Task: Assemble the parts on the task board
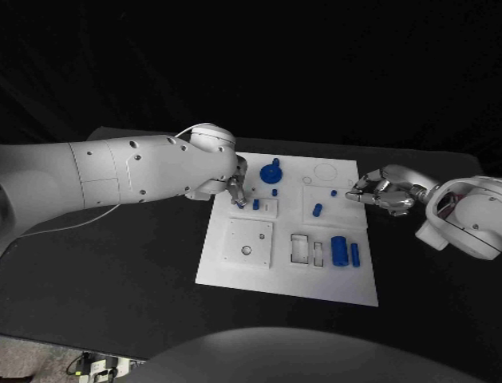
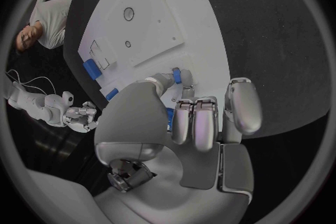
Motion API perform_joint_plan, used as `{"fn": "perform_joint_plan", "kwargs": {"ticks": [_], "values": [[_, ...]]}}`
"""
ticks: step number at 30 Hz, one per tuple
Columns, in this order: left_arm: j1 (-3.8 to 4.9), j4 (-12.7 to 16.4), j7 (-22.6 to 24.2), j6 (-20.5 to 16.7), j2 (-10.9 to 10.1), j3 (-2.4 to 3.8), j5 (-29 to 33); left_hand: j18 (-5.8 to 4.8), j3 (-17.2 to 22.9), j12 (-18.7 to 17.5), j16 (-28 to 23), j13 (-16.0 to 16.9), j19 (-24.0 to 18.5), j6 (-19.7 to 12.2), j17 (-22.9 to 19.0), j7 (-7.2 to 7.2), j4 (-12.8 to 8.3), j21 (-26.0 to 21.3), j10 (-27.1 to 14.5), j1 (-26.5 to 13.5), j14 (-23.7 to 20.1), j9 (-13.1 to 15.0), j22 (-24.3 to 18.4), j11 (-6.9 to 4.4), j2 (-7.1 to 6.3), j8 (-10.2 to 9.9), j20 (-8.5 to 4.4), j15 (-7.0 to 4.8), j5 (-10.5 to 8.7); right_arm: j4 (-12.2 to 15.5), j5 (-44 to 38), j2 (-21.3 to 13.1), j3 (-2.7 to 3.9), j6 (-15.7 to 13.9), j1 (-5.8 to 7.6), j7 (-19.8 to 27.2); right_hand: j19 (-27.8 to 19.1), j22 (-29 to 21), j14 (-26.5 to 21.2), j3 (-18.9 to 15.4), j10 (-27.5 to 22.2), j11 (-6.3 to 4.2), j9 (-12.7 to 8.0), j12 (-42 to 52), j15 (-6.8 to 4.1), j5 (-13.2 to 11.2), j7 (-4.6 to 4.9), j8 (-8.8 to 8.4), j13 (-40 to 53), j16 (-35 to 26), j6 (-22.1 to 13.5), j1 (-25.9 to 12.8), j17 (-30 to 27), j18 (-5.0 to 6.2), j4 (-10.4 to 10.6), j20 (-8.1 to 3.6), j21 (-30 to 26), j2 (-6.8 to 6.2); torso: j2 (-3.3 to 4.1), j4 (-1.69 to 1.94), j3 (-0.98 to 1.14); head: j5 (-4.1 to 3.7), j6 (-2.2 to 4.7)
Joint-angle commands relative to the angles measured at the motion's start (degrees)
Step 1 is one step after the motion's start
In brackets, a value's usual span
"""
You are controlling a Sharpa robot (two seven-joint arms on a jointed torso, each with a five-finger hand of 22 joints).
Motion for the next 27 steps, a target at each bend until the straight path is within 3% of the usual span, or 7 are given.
{"fn": "perform_joint_plan", "kwargs": {"ticks": [1, 20, 23, 27], "values": [[-0.37, -0.14, 0.27, 1.16, 0.13, -0.23, 0.51, 0.5, 0.16, 0.14, 0.14, 15.09, -0.39, -0.09, 15.09, -0.42, -0.48, -0.35, 5.96, 0.41, 5.94, 0.02, 10.12, -0.42, -0.17, -0.07, 0.09, -0.24, -0.12, 0.04, -0.56, 0.0, -0.01, 0.29, -0.06, -0.19, -0.43, 7.85, 6.07, 0.03, 5.97, -0.01, -0.09, 0.22, 0.31, 0.17, -0.11, -0.24, 15.08, 0.2, -0.42, 0.06, 15.09, 0.92, 0.05, 0.1, -0.33, 0.23, 0.03, -0.02, 0.03, 0.03, 0.01], [-0.35, -0.79, 0.81, 0.65, 0.32, -0.21, 2.64, 0.41, 1.96, 0.14, 0.14, 15.09, -0.04, 1.68, 15.09, -0.84, -2.43, 0.01, 5.96, 0.46, 5.94, 0.38, 10.31, -0.73, -0.9, 0.77, -0.07, -0.46, -0.31, -0.12, -0.56, 0.19, 0.0, 0.49, -0.08, -0.53, -0.52, 7.81, 6.05, 0.09, 5.97, 0.0, -0.11, 0.22, 0.31, 0.22, -0.12, -0.25, 15.08, 0.18, -0.44, 0.14, 15.07, 0.95, 0.02, 0.1, -0.48, 0.31, 0.01, -0.02, 0.03, 0.01, 0.01], [-0.34, -0.88, 0.85, 0.69, 0.28, -0.21, 2.88, 0.39, 3.6, 0.14, 0.14, 15.09, 0.07, 1.94, 15.09, -0.88, -3.51, 0.05, 5.96, 0.51, 5.94, 0.36, 10.36, -0.8, -1.24, 0.74, -0.18, -0.57, -1.72, -0.15, -0.56, 0.23, 0.0, 0.52, -0.08, -0.59, -0.52, 7.81, 6.05, 0.09, 5.97, 0.0, -0.11, 0.22, 0.31, 0.22, -0.12, -0.25, 15.08, 0.18, -0.44, 0.14, 15.07, 0.95, 0.02, 0.1, -0.48, 0.31, 0.0, -0.02, 0.03, -0.08, 0.01], [-0.26, -0.92, 0.86, 1.22, 0.03, -0.2, 3.32, 0.35, 4.45, 0.14, 0.14, 15.09, 0.21, 2.22, 15.09, -0.9, -4.14, 0.22, 5.96, 0.49, 5.94, 0.37, 10.42, -0.85, -1.52, 0.8, -0.24, -0.61, -2.22, -0.24, -0.56, 0.28, 0.0, 0.58, -0.08, -0.66, -0.52, 7.81, 6.05, 0.09, 5.97, 0.0, -0.11, 0.22, 0.31, 0.22, -0.12, -0.25, 15.08, 0.18, -0.44, 0.14, 15.07, 0.95, 0.02, 0.1, -0.48, 0.31, -0.06, -0.02, 0.05, -0.06, 0.01]]}}
